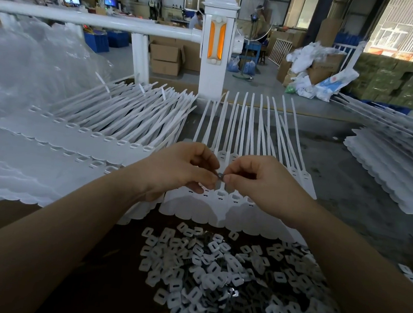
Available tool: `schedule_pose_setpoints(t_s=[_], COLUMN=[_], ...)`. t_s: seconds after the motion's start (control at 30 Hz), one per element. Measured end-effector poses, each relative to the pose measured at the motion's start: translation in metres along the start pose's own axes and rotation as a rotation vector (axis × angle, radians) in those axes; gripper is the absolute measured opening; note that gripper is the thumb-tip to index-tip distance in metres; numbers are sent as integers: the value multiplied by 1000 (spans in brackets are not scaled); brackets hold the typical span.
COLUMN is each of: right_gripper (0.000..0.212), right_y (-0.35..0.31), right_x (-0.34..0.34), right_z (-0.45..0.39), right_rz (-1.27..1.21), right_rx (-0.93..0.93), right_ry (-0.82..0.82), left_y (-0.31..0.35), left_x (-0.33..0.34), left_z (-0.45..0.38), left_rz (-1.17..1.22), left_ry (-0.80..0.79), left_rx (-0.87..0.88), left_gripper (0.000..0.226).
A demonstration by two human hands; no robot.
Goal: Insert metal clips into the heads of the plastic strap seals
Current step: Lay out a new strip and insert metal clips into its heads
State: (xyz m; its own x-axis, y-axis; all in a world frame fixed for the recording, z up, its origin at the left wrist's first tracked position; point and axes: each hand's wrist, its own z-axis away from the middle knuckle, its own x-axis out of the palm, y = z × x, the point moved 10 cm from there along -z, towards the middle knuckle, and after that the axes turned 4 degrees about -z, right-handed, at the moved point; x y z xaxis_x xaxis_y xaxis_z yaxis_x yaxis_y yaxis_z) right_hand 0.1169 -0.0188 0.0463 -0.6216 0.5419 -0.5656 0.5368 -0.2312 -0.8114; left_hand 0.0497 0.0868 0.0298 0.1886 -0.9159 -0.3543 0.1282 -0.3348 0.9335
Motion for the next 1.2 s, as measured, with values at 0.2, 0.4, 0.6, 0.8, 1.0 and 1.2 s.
schedule_pose_setpoints(t_s=[0.2, 0.4, 0.6, 0.8, 1.0, 1.2], right_gripper=[7, 8, 11, 10, 8, 18], right_y=[3, 5, 16, 24, 21, 19], right_x=[0, 0, -1, 10, 12, 12], right_z=[0, -2, -3, -5, -6, -6], right_rz=[-27, -10, 190, 249, 335, 360], right_rx=[36, 37, 65, 106, 92, 88], right_ry=[6, 27, 66, 35, 35, 42], left_y=[7, 10, 2, 5, 8, 12], left_x=[-6, -5, -3, 4, 6, 11], left_z=[-3, -2, -2, -2, -1, -1], left_rz=[-64, -145, -553, -636, -708, -848], left_ry=[102, 158, 209, 147, 154, 121], left_rx=[74, 111, 89, 147, 200, 210], left_gripper=[20, 23, 22, 20, 18, 19])
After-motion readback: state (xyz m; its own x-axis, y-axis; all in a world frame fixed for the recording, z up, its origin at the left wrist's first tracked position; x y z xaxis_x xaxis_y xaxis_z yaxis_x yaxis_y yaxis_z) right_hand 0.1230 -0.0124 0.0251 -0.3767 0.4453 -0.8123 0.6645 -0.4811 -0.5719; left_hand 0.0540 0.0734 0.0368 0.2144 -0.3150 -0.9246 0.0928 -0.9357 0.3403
